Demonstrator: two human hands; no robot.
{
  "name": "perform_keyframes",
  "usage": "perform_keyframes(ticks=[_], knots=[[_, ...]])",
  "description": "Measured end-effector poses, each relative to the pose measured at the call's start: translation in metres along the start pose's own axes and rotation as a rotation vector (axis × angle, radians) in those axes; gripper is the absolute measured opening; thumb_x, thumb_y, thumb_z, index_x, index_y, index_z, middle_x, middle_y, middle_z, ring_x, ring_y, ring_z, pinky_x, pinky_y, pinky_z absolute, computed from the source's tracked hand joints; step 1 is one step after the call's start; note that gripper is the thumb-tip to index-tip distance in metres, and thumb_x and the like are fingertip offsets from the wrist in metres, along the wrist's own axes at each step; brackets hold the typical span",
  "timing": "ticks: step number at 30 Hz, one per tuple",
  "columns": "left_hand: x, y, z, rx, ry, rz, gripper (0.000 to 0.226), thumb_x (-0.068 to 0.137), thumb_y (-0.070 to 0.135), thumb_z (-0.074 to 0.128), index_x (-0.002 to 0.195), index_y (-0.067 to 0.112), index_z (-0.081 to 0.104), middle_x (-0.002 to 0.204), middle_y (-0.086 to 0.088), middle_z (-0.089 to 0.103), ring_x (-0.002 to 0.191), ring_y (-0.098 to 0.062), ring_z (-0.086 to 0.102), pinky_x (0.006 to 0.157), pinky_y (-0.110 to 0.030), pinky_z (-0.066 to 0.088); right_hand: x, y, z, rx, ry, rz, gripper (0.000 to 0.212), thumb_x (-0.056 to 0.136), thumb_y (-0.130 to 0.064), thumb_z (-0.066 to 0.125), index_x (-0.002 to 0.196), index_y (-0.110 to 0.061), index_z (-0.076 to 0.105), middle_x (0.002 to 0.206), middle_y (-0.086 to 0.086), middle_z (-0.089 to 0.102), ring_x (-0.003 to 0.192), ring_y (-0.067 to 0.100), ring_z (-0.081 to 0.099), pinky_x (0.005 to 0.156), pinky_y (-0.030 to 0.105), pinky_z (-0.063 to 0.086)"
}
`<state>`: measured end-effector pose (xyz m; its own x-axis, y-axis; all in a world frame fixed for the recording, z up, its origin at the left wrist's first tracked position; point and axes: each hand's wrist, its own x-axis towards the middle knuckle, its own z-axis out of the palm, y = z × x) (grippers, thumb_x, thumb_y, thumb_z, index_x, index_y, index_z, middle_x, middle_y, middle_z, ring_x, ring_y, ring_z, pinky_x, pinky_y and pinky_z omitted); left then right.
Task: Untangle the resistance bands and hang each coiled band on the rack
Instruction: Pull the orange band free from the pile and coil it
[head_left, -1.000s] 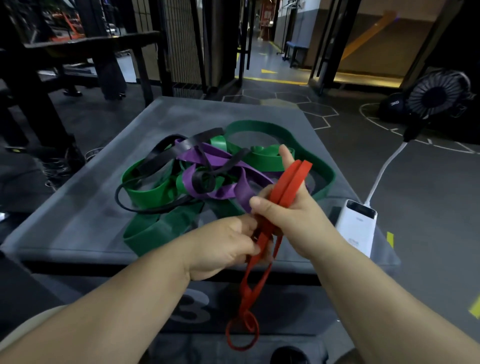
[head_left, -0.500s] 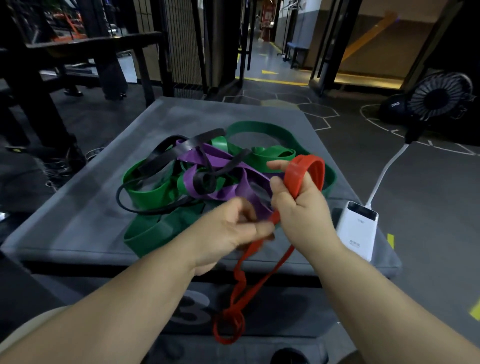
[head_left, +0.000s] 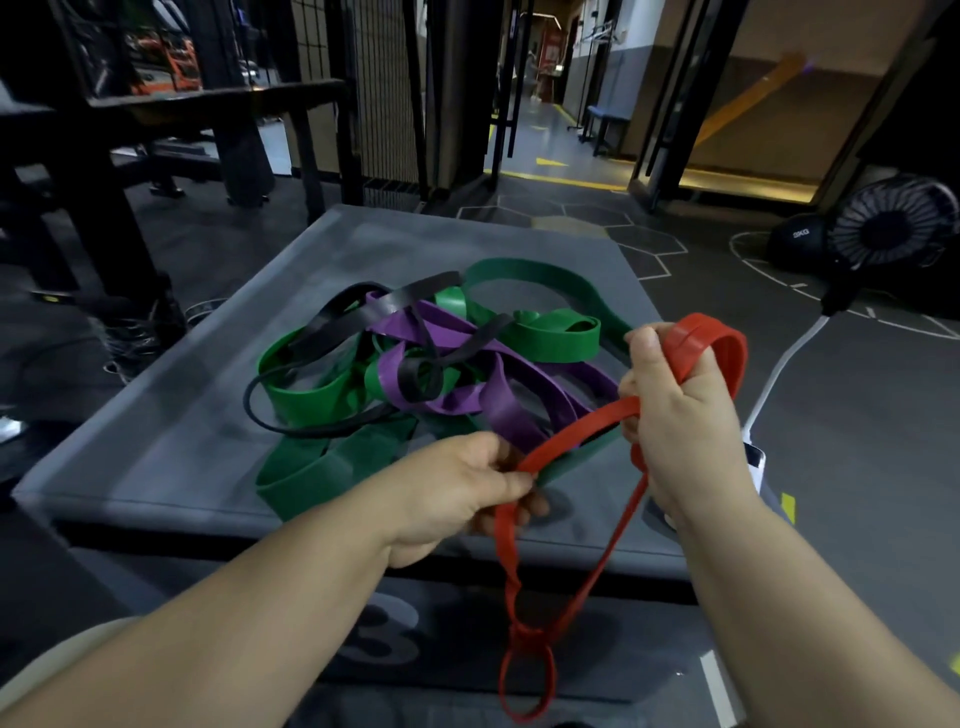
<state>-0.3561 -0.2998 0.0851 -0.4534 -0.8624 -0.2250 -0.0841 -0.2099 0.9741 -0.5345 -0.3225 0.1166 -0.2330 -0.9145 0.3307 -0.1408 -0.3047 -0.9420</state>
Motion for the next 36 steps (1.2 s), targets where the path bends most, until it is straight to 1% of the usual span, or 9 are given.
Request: perform_keyframes(ticks=[3,6,10,13,17,24,27,30,36], knots=[[-0.004,0.004,-0.004,-0.144,0.003,0.007,0.013,0.097,0.008,0.051,0.089,0.013,0.059,0.079,-0.001,0.07,0.06,-0.008,0.058,0.055,-0.022,0.051,0.005,0.009,-0.004,-0.001,-0.078,0.04,0.021,0.089,-0.055,0.06,0.091,-0.034,0.056,0.066,-0.014,0.053,0.057,0.004,0.048,0.059,0.024,0.04],[-0.006,0.011,-0.007,-0.164,0.042,0.098,0.015,0.096,0.01,0.052,0.088,0.016,0.063,0.072,0.0,0.063,0.052,-0.008,0.049,0.05,-0.021,0.046,0.008,0.023,-0.008,-0.053,-0.264,0.049,0.055,0.065,-0.073,0.066,0.103,-0.036,0.055,0.073,-0.01,0.052,0.066,0.006,0.049,0.07,0.031,0.038],[-0.006,0.02,-0.012,-0.21,0.081,0.259,0.012,0.088,0.015,0.059,0.099,0.013,0.056,0.063,0.0,0.054,0.046,-0.006,0.034,0.042,-0.016,0.025,0.002,0.029,-0.01,-0.018,-0.52,0.111,0.053,0.064,-0.064,0.065,0.102,-0.028,0.057,0.066,-0.004,0.053,0.057,0.012,0.046,0.056,0.026,0.039],[-0.007,0.024,-0.018,-0.309,0.094,0.352,0.031,0.077,0.013,0.069,0.099,0.011,0.047,0.067,-0.001,0.053,0.051,-0.007,0.036,0.042,-0.016,0.027,-0.004,0.028,-0.006,-0.06,-0.648,0.12,0.062,0.067,-0.067,0.065,0.097,-0.014,0.054,0.059,-0.006,0.051,0.052,0.011,0.046,0.049,0.023,0.04],[-0.006,0.025,-0.024,-0.26,0.115,0.405,0.027,0.076,0.004,0.062,0.097,0.009,0.046,0.075,-0.003,0.054,0.055,-0.007,0.04,0.045,-0.017,0.034,-0.01,0.026,0.002,-0.031,-0.708,0.213,0.073,0.076,-0.063,0.057,0.104,0.003,0.044,0.055,-0.005,0.044,0.048,0.014,0.041,0.045,0.024,0.035],[-0.007,0.026,-0.026,0.063,0.285,0.421,0.015,0.096,0.008,0.051,0.086,0.013,0.061,0.075,0.002,0.069,0.061,-0.007,0.052,0.057,-0.019,0.044,-0.013,0.022,-0.001,0.001,-0.766,0.304,0.053,0.077,-0.073,0.048,0.086,-0.022,0.059,0.054,-0.001,0.046,0.051,0.021,0.052,0.055,0.037,0.032],[-0.007,0.026,-0.03,0.0,0.288,0.414,0.009,0.085,0.025,0.069,0.078,0.026,0.074,0.077,0.008,0.067,0.076,-0.007,0.058,0.077,-0.025,0.049,-0.015,0.017,-0.005,0.024,-0.876,0.323,0.056,0.074,-0.08,0.049,0.08,-0.026,0.062,0.055,0.001,0.051,0.055,0.022,0.057,0.062,0.038,0.039],[-0.009,0.029,-0.033,-0.127,0.256,0.413,0.007,0.078,0.028,0.075,0.079,0.021,0.075,0.081,0.003,0.068,0.083,-0.01,0.061,0.087,-0.029,0.047,-0.017,0.011,-0.007,0.143,-1.015,0.333,0.06,0.076,-0.081,0.052,0.081,-0.022,0.061,0.053,0.003,0.053,0.057,0.025,0.062,0.06,0.032,0.047],[-0.014,0.029,-0.028,-0.126,0.103,0.344,0.014,0.077,0.034,0.063,0.076,0.026,0.075,0.07,0.001,0.061,0.068,-0.008,0.057,0.07,-0.02,0.049,-0.02,0.004,-0.005,0.388,-1.195,0.377,0.039,0.089,-0.053,0.062,0.083,-0.015,0.06,0.059,0.002,0.06,0.065,0.027,0.064,0.068,0.032,0.05]])
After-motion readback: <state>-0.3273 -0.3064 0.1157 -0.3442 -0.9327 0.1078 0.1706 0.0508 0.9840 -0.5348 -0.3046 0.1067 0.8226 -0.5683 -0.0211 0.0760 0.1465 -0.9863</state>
